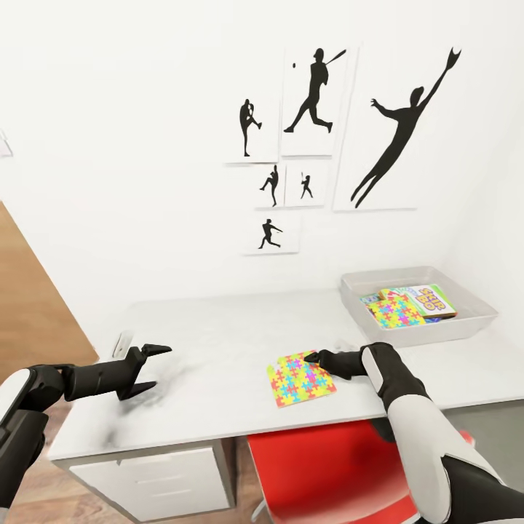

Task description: Put all the toys in the child's room - the three board games (two on the bed and one on the table), the two jigsaw puzzles on the table, and the tennis ball on the table - inside the toy box on the table in the child's room.

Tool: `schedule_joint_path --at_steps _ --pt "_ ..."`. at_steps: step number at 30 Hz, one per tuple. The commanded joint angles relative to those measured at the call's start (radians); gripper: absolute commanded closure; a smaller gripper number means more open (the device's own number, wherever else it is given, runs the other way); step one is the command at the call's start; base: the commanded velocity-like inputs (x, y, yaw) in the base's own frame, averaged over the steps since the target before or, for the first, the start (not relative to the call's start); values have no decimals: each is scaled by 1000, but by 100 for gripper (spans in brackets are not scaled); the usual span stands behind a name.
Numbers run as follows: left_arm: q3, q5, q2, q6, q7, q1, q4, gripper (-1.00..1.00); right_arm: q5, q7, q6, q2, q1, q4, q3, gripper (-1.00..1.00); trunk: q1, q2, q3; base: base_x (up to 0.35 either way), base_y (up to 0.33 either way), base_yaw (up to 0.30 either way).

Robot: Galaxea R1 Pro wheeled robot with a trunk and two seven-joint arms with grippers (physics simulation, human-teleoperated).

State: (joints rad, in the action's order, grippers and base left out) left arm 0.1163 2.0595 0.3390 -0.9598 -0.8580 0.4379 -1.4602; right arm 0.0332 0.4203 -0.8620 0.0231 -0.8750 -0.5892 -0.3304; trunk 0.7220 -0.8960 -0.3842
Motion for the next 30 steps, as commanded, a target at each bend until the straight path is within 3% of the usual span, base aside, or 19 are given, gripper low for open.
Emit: schedule_joint_path --at_steps 1,18,30 --pt "1 10 0 -2 -10 1 0 -100 3 3 -6 1 -1 -1 -7 -100 0 -1 -1 0 297 0" --pt "4 11 0 -2 -9 1 -3 -100 2 3 -6 -1 -1 -1 -7 -100 0 -1 -1 0 304 2" --pt "4 11 0 -2 -10 1 -3 -100 2 4 -6 -2 -1 -1 -7 -100 0 -1 1 0 305 96"
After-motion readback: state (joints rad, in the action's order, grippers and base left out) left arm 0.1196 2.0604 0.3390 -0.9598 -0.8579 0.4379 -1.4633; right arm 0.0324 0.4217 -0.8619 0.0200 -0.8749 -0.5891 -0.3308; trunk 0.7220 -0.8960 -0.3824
